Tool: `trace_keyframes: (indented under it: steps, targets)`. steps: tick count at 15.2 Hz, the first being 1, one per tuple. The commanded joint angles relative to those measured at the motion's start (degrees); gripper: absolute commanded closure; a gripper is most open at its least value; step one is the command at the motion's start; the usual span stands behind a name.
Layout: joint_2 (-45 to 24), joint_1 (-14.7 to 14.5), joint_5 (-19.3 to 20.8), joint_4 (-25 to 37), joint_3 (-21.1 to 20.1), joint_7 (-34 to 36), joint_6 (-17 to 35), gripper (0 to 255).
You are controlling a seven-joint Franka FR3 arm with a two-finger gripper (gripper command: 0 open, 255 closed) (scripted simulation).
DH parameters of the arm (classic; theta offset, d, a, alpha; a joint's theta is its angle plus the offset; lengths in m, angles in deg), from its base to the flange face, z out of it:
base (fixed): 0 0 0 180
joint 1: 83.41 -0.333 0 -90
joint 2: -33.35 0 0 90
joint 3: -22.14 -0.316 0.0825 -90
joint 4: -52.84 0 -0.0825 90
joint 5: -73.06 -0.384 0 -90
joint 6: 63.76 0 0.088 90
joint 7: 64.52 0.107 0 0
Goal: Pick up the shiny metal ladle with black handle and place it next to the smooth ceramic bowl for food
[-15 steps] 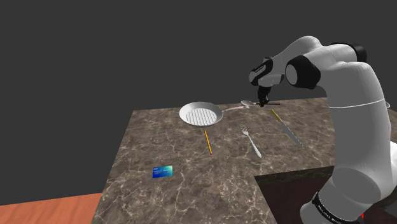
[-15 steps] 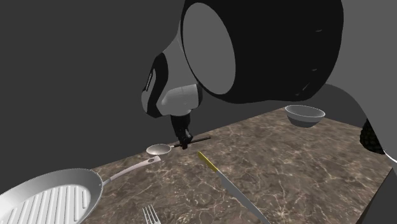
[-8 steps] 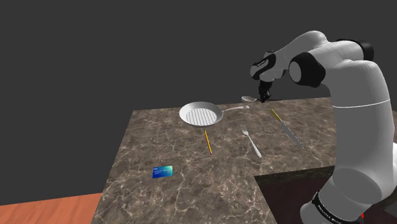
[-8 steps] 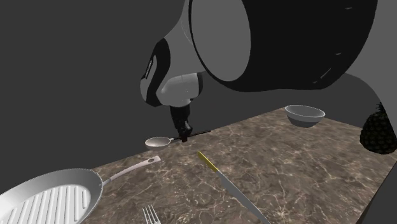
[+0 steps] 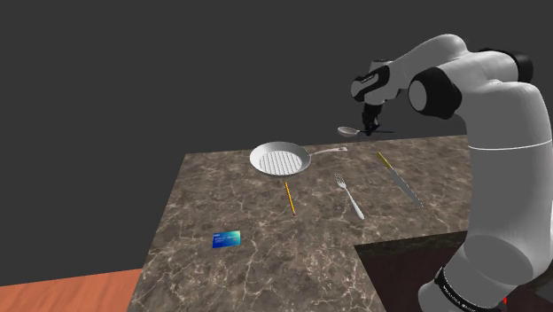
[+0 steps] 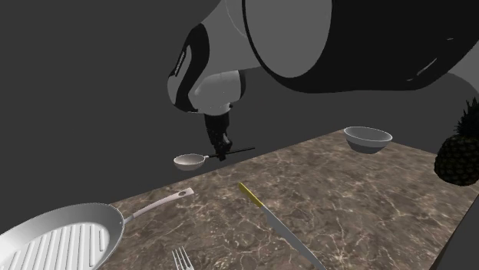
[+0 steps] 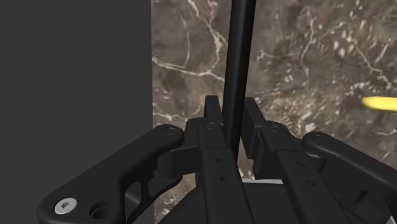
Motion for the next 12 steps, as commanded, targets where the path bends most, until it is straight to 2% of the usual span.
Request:
trace_keyframes:
  steps: [1, 12]
  targets:
    - [0.5, 0.0, 0.3, 0.8, 0.2, 0.1, -1.3, 255]
    - [3.1, -0.3, 2.0, 5.9, 1.2, 0.7, -8.6, 255]
